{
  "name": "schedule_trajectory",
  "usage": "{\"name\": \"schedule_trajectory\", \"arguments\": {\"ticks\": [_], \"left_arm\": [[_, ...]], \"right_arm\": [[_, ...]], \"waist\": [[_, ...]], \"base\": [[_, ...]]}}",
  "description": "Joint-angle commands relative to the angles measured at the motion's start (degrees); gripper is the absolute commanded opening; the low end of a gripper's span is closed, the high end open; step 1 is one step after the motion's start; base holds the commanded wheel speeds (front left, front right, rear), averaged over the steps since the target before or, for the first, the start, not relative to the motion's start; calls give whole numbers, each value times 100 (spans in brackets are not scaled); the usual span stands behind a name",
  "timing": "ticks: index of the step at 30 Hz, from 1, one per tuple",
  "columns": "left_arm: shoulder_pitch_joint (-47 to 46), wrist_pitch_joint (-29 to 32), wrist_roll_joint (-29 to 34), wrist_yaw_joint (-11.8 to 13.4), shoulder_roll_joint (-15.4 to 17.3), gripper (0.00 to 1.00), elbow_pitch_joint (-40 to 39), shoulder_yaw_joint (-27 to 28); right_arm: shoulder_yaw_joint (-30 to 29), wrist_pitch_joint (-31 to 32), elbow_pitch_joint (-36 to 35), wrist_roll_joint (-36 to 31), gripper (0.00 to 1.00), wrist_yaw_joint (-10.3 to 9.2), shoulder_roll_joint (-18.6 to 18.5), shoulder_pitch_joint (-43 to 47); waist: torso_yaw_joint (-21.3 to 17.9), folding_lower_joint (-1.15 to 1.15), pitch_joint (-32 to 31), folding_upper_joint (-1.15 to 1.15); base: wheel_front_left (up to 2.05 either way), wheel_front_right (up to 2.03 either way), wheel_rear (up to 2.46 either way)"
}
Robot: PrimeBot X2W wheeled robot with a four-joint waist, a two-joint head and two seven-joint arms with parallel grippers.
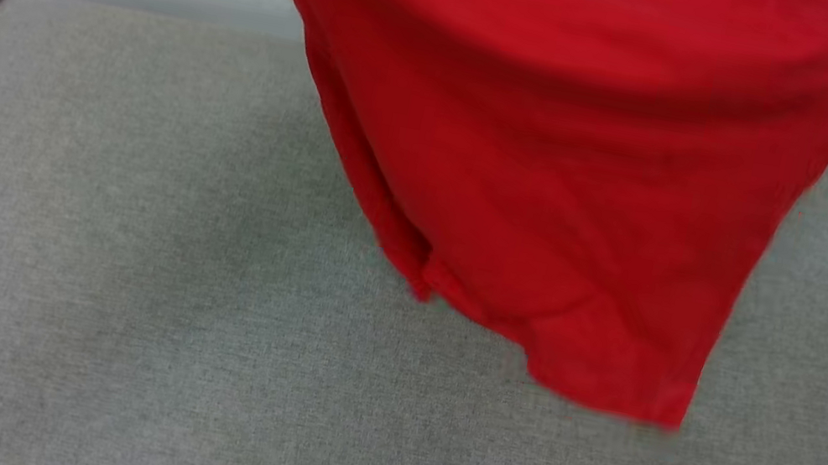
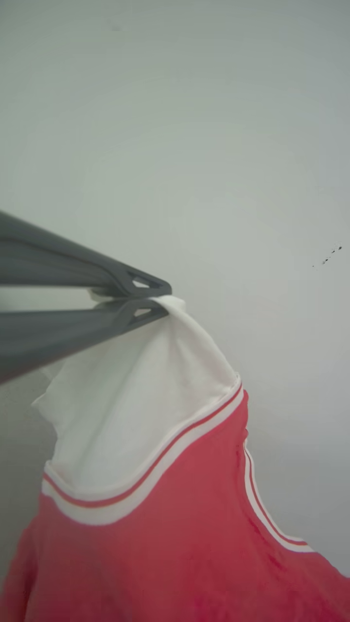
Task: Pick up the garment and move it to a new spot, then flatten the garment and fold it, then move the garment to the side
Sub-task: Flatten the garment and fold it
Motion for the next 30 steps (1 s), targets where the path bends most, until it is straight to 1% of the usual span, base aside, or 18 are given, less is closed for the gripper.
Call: {"name": "schedule_trajectory", "arguments": {"ticks": [1, 5, 8, 13, 17, 21, 25, 30], "left_arm": [[-231, -106, 70, -21, -99, 0, 153, 71], [-735, -287, 216, -76, -309, 0, 651, 194], [-1175, -408, 337, -117, -378, 0, 994, 306], [-1845, -707, 481, -104, -468, 0, 1508, 516], [-2234, -1021, 598, -86, -584, 0, 1802, 635], [-2440, -1234, 604, -116, -655, 0, 2061, 690], [-2534, -1340, 595, -143, -753, 0, 2316, 686], [-2285, -1542, 487, -166, -902, 0, 2589, 646]], "right_arm": [[106, 6, 102, -116, 0, -5, 78, -326], [315, -79, 517, -413, 0, -5, 295, -1250], [346, -149, 909, -556, 0, -5, 569, -1979], [528, -399, 1461, -802, 0, -5, 937, -3069], [649, -603, 1961, -825, 0, -5, 1133, -3833], [897, -831, 2488, -831, 0, -5, 1274, -4386], [1085, -1046, 3029, -776, 0, -5, 1388, -4730], [1316, -1298, 3493, -513, 0, -5, 1522, -4663]], "waist": [[13, 1, 177, 0], [11, 1, 551, 0], [-24, 1, 872, 0], [-40, 1, 1314, 0], [44, 1, 1558, 0], [96, 1, 1696, 0], [120, 1, 1856, 0], [142, 1, 2002, 0]], "base": [[0, 0, 0], [0, 0, 0], [0, 0, 0], [0, 0, 0], [0, 0, 0], [0, 0, 0], [0, 0, 0], [0, 0, 0]]}}
